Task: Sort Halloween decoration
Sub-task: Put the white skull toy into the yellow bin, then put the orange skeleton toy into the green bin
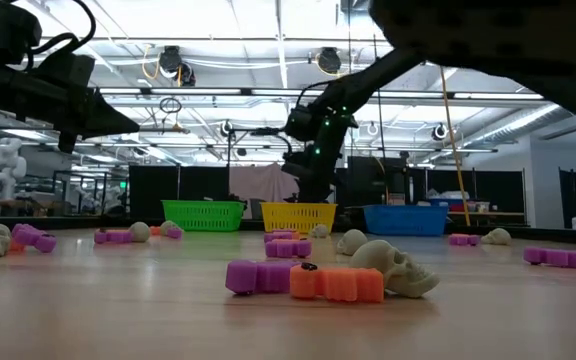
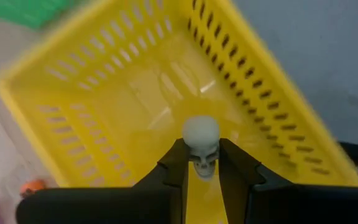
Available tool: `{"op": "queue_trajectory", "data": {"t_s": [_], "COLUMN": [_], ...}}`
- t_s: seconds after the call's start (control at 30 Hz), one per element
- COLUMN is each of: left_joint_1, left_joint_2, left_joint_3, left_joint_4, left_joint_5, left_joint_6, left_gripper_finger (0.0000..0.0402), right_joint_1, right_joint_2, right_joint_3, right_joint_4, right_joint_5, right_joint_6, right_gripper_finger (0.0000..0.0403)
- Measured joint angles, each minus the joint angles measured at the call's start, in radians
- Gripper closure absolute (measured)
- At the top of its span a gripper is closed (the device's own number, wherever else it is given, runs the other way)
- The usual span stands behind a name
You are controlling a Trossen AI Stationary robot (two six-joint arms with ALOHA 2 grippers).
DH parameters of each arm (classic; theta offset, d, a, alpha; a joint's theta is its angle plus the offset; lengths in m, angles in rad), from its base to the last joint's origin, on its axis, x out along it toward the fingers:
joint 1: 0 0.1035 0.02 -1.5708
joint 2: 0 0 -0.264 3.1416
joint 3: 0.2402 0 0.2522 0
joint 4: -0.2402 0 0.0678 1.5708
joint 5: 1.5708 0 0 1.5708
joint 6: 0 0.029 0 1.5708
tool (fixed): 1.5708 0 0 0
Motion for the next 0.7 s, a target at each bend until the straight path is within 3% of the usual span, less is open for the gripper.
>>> {"op": "queue_trajectory", "data": {"t_s": [0.2, 0.53, 0.7], "left_joint_1": [0.000, 0.000, 0.000], "left_joint_2": [0.000, 0.000, 0.000], "left_joint_3": [0.000, 0.000, 0.000], "left_joint_4": [0.000, 0.018, 0.018], "left_joint_5": [0.000, 0.000, 0.000], "left_joint_6": [0.000, 0.021, 0.021], "left_gripper_finger": [0.0398, 0.0398, 0.0398], "right_joint_1": [-0.001, 0.002, 0.010], "right_joint_2": [0.010, 0.009, -0.039], "right_joint_3": [-0.001, -0.001, 0.000], "right_joint_4": [-0.004, 0.008, 0.006], "right_joint_5": [0.005, 0.008, 0.013], "right_joint_6": [-0.008, -0.017, -0.045], "right_gripper_finger": [0.0348, 0.0258, 0.0250]}}
